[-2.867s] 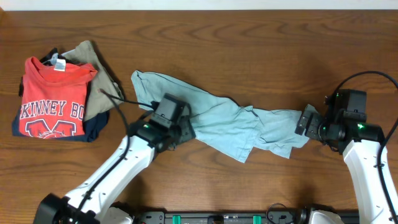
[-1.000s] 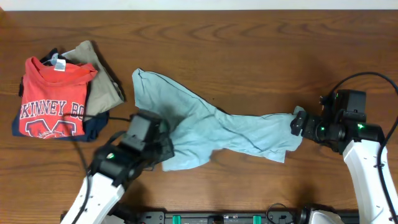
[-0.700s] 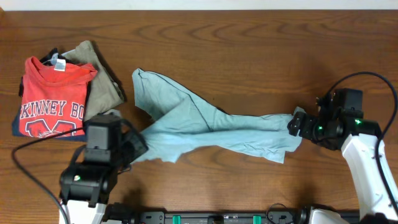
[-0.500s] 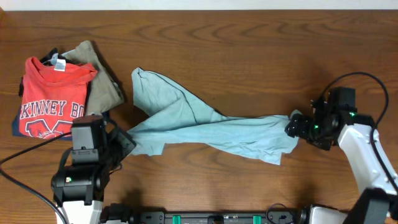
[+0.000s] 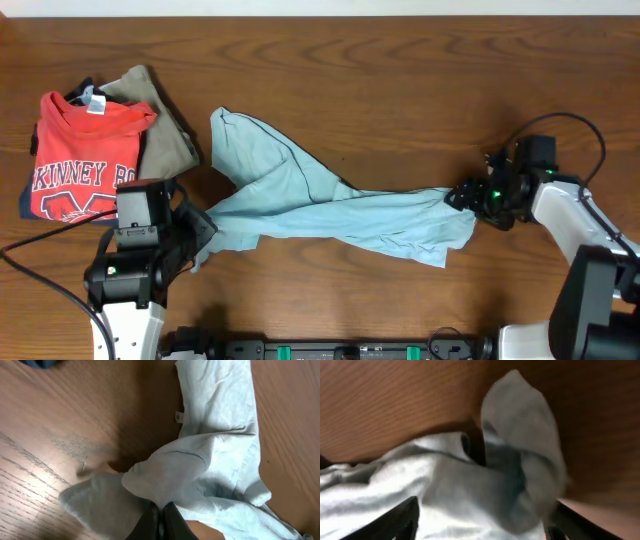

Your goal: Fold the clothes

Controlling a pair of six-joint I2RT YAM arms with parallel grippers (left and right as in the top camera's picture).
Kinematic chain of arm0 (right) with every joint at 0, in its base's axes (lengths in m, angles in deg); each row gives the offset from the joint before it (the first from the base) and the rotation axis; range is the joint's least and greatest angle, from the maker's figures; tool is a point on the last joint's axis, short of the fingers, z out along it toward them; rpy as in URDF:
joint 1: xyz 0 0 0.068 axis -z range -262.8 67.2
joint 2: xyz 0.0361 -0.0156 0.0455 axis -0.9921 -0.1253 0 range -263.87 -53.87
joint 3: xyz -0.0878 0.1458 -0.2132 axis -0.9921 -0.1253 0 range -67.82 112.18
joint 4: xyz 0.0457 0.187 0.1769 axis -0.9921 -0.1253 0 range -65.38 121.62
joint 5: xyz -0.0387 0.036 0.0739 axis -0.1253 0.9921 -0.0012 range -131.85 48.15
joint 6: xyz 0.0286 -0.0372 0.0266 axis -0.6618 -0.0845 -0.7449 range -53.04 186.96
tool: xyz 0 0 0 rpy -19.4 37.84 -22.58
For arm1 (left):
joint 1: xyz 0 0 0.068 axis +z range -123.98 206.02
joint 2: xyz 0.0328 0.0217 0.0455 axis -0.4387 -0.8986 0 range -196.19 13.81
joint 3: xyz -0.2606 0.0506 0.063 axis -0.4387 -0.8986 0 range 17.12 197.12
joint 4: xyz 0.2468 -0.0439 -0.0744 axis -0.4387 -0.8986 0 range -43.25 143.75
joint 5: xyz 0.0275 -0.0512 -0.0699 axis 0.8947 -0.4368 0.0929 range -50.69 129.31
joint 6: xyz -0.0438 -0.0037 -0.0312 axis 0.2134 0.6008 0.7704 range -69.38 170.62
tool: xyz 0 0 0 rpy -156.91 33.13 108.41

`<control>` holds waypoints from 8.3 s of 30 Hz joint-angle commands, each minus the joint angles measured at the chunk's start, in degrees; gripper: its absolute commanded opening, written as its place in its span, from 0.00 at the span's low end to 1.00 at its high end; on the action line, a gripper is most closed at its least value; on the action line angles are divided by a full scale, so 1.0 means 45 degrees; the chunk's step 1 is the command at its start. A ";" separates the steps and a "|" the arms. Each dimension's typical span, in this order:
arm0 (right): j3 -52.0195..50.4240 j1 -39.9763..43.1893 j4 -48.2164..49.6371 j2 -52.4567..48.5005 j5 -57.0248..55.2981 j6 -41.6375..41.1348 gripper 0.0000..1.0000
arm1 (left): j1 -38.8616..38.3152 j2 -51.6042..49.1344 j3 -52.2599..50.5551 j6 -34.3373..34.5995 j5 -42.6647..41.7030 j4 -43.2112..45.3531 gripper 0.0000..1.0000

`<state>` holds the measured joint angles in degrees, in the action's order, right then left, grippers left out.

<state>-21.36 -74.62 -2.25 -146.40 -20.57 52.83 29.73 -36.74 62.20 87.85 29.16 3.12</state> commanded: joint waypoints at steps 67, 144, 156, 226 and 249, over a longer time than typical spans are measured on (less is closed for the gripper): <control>0.1180 0.1894 -0.2943 -0.0189 -0.7315 -0.0539 0.53 | -0.1069 -0.3439 0.2327 -0.3036 -0.4483 -0.1598 0.06; 0.5921 0.1894 -0.6290 0.3517 -0.2565 0.1049 0.01 | -0.1059 -0.3424 0.4483 -0.4527 -0.2875 -0.0772 0.06; 1.3386 0.2569 -0.8548 0.3721 -0.2642 0.1345 0.01 | -0.0903 -0.2948 1.0516 -0.4935 -0.2069 -0.0763 0.06; 1.4814 0.4143 -0.9690 -0.2132 -0.5037 0.0777 0.01 | -0.2633 -1.1832 1.5985 -0.5314 -0.2312 -0.5683 0.06; 1.3265 0.4143 -0.9622 -0.2132 -0.5537 0.0777 0.01 | -0.9389 -1.7447 1.5174 -0.5503 -0.2297 -0.1598 0.76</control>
<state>38.55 -55.65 -45.52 -155.82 -44.83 55.51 -10.08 -113.41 130.65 64.00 18.69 -5.63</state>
